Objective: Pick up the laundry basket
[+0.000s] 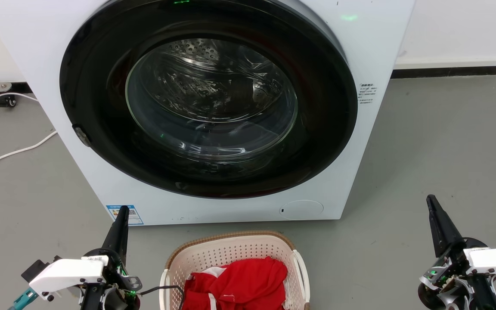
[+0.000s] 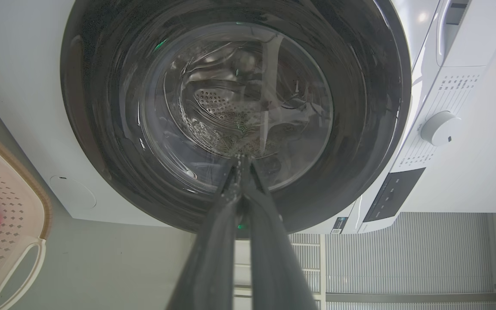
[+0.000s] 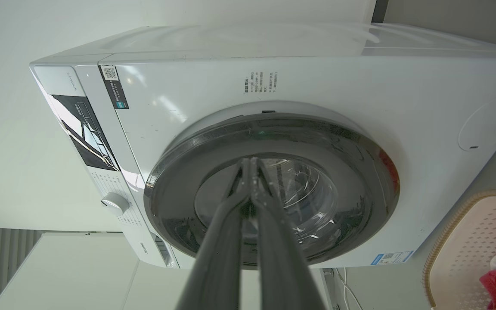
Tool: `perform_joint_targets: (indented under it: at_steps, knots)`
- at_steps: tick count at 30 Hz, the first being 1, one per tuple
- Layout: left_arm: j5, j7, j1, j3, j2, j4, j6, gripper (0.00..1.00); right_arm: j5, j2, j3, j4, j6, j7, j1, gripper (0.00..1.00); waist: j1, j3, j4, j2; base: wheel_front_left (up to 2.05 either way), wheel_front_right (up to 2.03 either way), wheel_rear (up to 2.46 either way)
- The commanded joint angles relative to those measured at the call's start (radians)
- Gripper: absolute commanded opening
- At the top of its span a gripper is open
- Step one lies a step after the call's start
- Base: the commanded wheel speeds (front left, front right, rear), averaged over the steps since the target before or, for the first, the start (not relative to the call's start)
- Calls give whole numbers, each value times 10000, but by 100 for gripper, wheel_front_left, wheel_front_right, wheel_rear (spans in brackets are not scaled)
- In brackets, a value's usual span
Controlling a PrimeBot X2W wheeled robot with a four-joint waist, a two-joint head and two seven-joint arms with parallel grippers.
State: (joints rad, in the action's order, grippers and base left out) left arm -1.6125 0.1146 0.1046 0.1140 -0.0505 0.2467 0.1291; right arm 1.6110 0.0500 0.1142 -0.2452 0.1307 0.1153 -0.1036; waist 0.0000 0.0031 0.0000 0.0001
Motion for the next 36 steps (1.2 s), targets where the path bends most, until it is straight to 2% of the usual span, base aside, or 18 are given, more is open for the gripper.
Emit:
perform_joint_targets:
  at_steps: [1,29,30,36]
  knots:
    - [-11,24,85,13,7,-37,41,0,40,5,2,-5,0,8,-105,0,0,0,0,-1,0,0,0]
    - [-8,24,85,16,5,-38,41,0,40,5,2,-5,0,7,-106,0,0,0,0,-1,0,0,0]
    - [-6,-1,0,0,0,-1,0,100,-1,0,0,1,0,-2,0,100,0,0,0,-1,0,0,0]
    - [39,-161,-219,-108,31,99,-12,100,-115,-16,-14,-166,0,-158,256,100,0,6,-1,-1,0,0,0]
